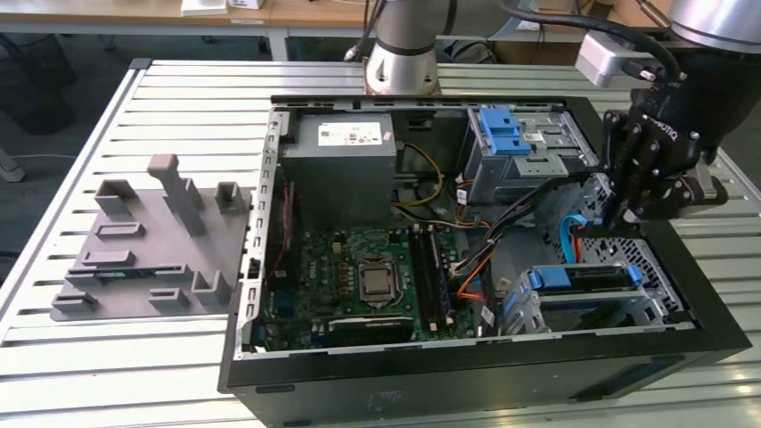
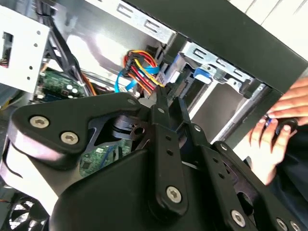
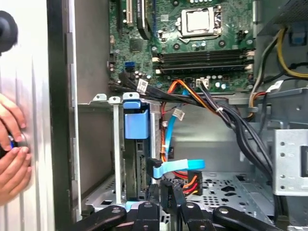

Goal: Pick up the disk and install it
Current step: 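Insert the first disk wire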

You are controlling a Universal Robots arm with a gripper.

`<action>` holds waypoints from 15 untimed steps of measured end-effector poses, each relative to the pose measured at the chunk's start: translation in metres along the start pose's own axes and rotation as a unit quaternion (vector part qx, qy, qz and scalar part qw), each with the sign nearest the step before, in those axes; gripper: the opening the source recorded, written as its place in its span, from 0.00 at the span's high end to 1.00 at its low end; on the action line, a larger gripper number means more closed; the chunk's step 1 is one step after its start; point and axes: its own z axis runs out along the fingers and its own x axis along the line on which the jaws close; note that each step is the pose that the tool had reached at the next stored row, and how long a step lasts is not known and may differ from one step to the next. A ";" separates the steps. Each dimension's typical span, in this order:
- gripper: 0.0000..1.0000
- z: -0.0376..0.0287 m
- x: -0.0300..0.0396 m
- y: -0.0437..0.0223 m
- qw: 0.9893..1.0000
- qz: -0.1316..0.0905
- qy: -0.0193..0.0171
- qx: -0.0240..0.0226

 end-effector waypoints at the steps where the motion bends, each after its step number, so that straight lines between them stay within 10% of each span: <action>1: 0.75 0.0008 -0.0003 0.0000 1.000 0.000 0.004 0.000; 5: 0.75 0.0041 -0.0019 0.0001 1.000 0.000 0.009 0.000; 15: 0.75 0.0023 -0.0038 0.0008 1.000 0.000 0.009 0.000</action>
